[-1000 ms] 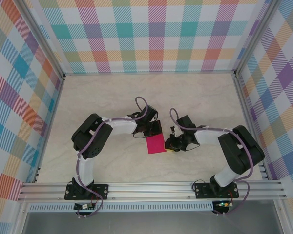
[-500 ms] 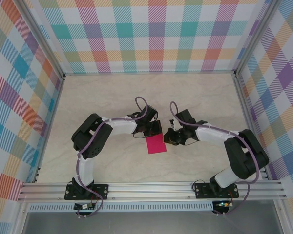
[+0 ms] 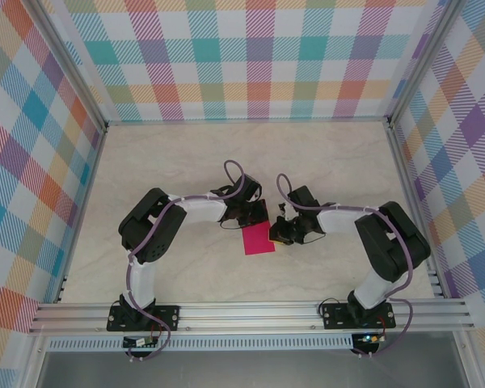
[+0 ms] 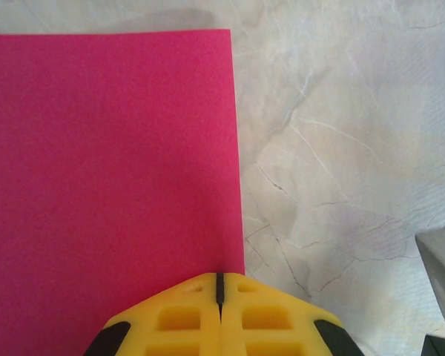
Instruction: Fold a paper plane with a square sheet of paper (pick it up from the middle)
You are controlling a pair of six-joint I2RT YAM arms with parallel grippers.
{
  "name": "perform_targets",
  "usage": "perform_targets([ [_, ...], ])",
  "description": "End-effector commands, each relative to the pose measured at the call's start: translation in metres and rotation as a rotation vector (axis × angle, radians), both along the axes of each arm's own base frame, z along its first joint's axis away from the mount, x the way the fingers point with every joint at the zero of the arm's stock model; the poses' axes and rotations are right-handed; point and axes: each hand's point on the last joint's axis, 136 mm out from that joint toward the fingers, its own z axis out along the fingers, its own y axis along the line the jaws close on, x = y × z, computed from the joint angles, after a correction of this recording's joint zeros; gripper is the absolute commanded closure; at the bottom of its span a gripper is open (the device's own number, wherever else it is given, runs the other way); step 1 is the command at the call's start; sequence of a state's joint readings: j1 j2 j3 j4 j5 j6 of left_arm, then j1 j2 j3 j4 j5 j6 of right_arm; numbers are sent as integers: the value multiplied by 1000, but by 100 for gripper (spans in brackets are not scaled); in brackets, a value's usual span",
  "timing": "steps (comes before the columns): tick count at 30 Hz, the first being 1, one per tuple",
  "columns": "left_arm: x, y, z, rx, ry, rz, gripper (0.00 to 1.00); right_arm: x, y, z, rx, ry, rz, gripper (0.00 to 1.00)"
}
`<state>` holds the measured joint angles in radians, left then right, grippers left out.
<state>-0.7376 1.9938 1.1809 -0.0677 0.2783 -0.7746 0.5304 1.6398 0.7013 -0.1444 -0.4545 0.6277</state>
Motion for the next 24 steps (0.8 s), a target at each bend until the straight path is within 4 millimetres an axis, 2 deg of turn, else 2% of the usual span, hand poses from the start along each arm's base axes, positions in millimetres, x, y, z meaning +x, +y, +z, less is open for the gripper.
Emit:
perform_targets([
  [1, -15, 28, -45, 144, 82, 46, 98, -48, -24, -15, -82, 146, 17, 88],
  [3, -15, 27, -44, 139, 80, 43, 98, -52, -26, -11, -82, 140, 23, 88],
  [6, -13, 20, -38, 103, 74, 30, 97, -40, -22, 6, -59, 71, 15, 88],
  [8, -9, 9, -22, 57, 55, 10, 97, -23, -18, 23, -50, -11, -4, 88],
  [12, 4, -6, 28, -29, -32, -11, 94, 15, -20, 49, -54, -140, -76, 88],
  [16, 10, 11, 60, -2, -116, 51, 91, 43, -14, 52, -66, -180, -94, 89],
  [20, 4, 47, 61, 91, -143, 139, 90, 66, 7, 48, -45, -159, -70, 89],
  [24, -9, 62, 65, 81, -143, 170, 90, 80, 27, 40, -51, -129, -20, 89],
])
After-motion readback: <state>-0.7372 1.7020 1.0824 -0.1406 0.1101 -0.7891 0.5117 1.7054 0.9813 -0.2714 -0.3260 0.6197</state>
